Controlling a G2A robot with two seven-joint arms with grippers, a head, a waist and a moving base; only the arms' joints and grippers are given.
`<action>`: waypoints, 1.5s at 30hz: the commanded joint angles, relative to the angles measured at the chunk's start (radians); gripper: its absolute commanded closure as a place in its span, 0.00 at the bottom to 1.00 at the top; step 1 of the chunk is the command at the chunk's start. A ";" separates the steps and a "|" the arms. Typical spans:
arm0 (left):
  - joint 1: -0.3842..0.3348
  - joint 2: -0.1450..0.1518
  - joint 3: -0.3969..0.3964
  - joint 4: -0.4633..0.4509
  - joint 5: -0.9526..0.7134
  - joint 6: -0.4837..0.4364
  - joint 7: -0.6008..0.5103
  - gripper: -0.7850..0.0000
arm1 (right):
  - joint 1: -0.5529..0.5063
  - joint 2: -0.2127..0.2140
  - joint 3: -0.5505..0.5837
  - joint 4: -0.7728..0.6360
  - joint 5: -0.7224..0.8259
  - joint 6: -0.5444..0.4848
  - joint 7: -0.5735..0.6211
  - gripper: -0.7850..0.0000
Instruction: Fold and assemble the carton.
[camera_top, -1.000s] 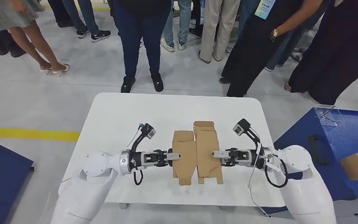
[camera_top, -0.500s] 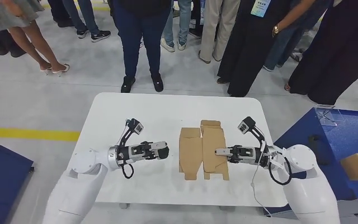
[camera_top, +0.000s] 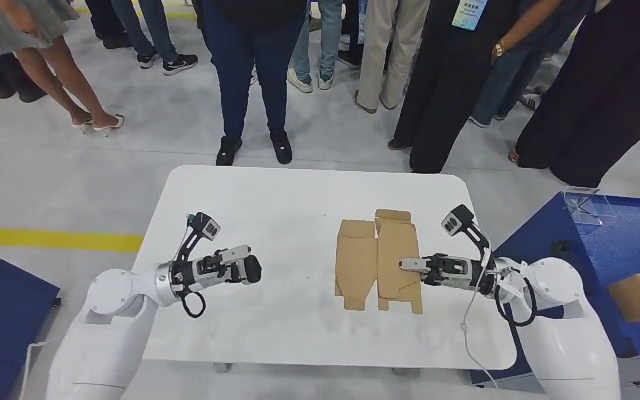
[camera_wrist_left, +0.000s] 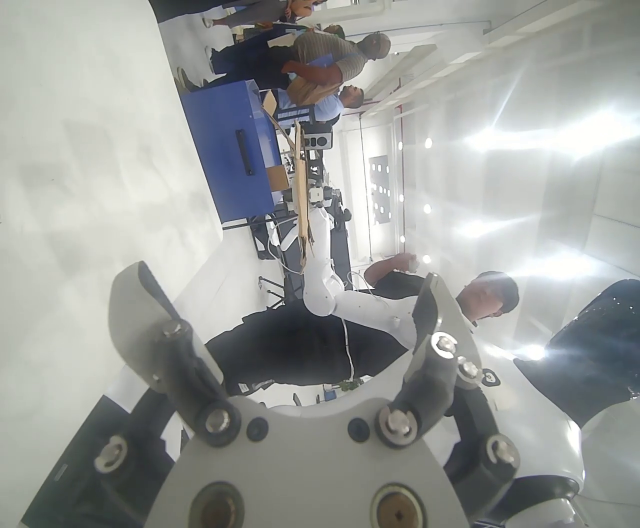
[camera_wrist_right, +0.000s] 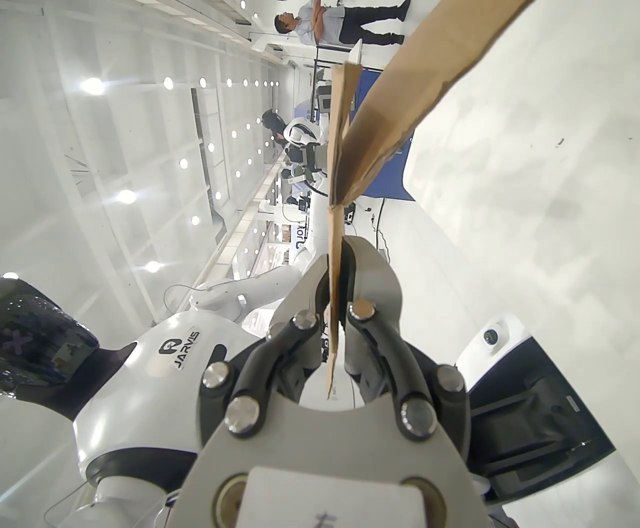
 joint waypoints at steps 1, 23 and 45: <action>0.000 0.000 0.000 0.000 0.000 0.000 0.000 0.00 | 0.000 0.000 0.000 0.000 0.000 0.000 0.000 1.00; 0.000 0.000 0.000 0.000 0.000 0.000 0.000 0.00 | 0.009 -0.030 -0.090 -0.390 0.280 -0.392 -0.146 1.00; 0.000 0.000 0.000 0.000 0.000 0.000 0.000 0.00 | 0.017 -0.083 -0.489 -0.277 2.108 0.803 -0.771 1.00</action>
